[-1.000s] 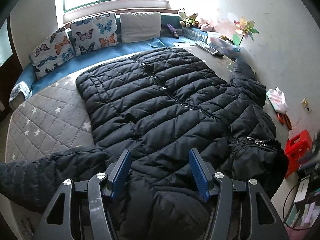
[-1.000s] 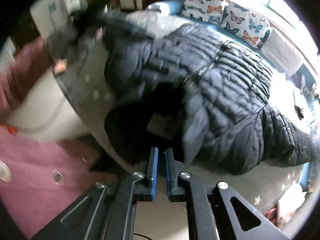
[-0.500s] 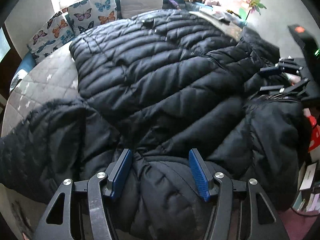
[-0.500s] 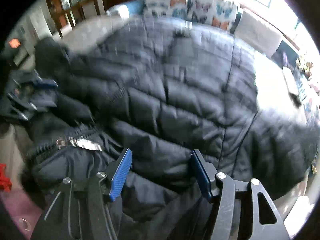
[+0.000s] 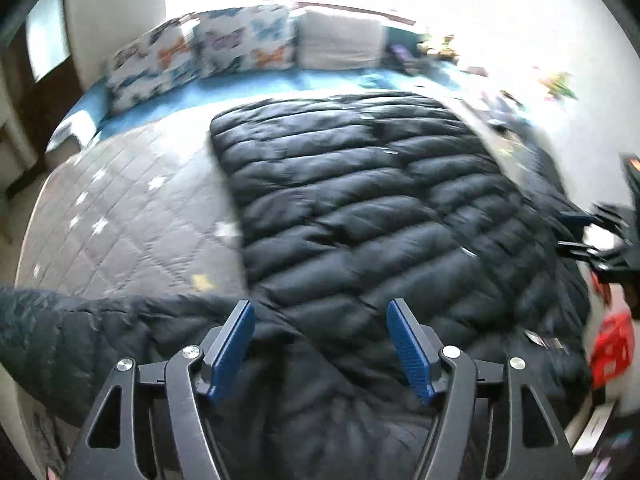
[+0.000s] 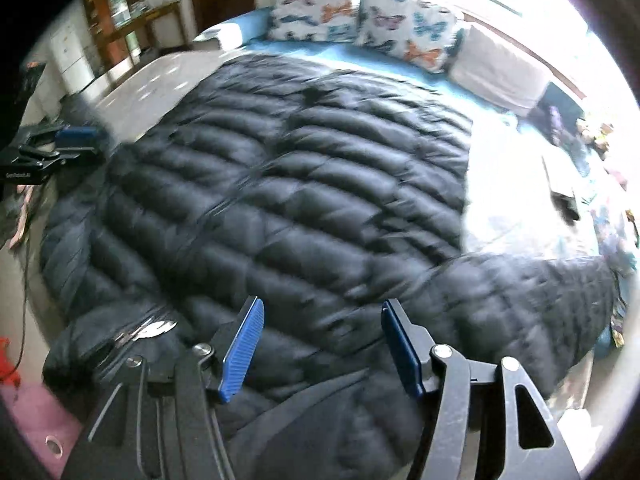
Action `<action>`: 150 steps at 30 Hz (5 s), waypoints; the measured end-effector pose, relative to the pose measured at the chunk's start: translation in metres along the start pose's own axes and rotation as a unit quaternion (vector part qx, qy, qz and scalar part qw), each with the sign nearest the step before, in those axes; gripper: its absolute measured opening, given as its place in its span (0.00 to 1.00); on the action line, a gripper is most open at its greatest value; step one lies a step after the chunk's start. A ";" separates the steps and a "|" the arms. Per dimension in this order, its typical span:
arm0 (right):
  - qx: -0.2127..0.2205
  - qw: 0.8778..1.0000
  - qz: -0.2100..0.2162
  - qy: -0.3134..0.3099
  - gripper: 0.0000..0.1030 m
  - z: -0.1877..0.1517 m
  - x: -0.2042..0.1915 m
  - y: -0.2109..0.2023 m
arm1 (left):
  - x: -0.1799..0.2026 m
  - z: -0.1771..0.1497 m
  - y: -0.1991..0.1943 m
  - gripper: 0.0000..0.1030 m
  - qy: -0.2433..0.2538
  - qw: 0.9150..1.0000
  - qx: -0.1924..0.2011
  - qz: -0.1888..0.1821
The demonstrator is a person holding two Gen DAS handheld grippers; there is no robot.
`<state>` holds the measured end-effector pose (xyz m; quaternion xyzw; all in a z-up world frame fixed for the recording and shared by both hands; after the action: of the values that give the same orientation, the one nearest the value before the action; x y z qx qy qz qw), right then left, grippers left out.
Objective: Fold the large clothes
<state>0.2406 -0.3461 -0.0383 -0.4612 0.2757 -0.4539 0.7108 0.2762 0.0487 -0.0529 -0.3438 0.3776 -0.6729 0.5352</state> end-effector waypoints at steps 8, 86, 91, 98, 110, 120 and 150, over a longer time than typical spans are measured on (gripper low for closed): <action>-0.007 0.996 -0.023 0.086 0.65 -0.029 0.061 0.000 | -0.067 -0.034 -0.019 0.71 -0.141 0.989 0.029 0.040; 0.003 0.939 -0.077 0.334 0.45 -0.043 0.245 0.047 | -0.384 -0.109 -0.074 0.31 -0.482 0.863 0.149 0.003; -0.006 0.939 -0.086 0.332 0.46 -0.034 0.253 0.042 | -0.400 -0.106 -0.082 0.31 -0.480 0.863 0.154 0.003; -0.017 0.942 -0.112 0.315 0.48 -0.031 0.242 0.049 | -0.434 -0.115 -0.082 0.33 -0.509 0.838 0.195 0.000; -0.027 0.939 -0.119 0.320 0.49 -0.025 0.245 0.050 | -0.456 -0.117 -0.110 0.50 -0.475 0.838 0.265 -0.035; -0.036 0.940 -0.124 0.315 0.50 -0.023 0.243 0.052 | -0.462 -0.113 -0.098 1.00 -0.529 0.802 0.266 -0.081; 0.031 0.964 -0.123 0.235 0.52 0.002 0.187 -0.005 | -0.365 0.047 -0.127 0.12 -0.350 0.886 0.294 -0.079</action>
<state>0.3217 -0.5141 -0.0275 -0.3496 0.3624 -0.6418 0.5784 0.3284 0.4176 0.0595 -0.4130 -0.0778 -0.6289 0.6541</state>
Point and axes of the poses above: each gripper's, at about its wrist camera, not at the fingertips, and y roughly the way its jaws point, x to its right, z to its top, the point moved 3 cm from there along y, roughly the way its jaws point, and after that the axes turned 6 degrees about y, right-handed, at the moved point
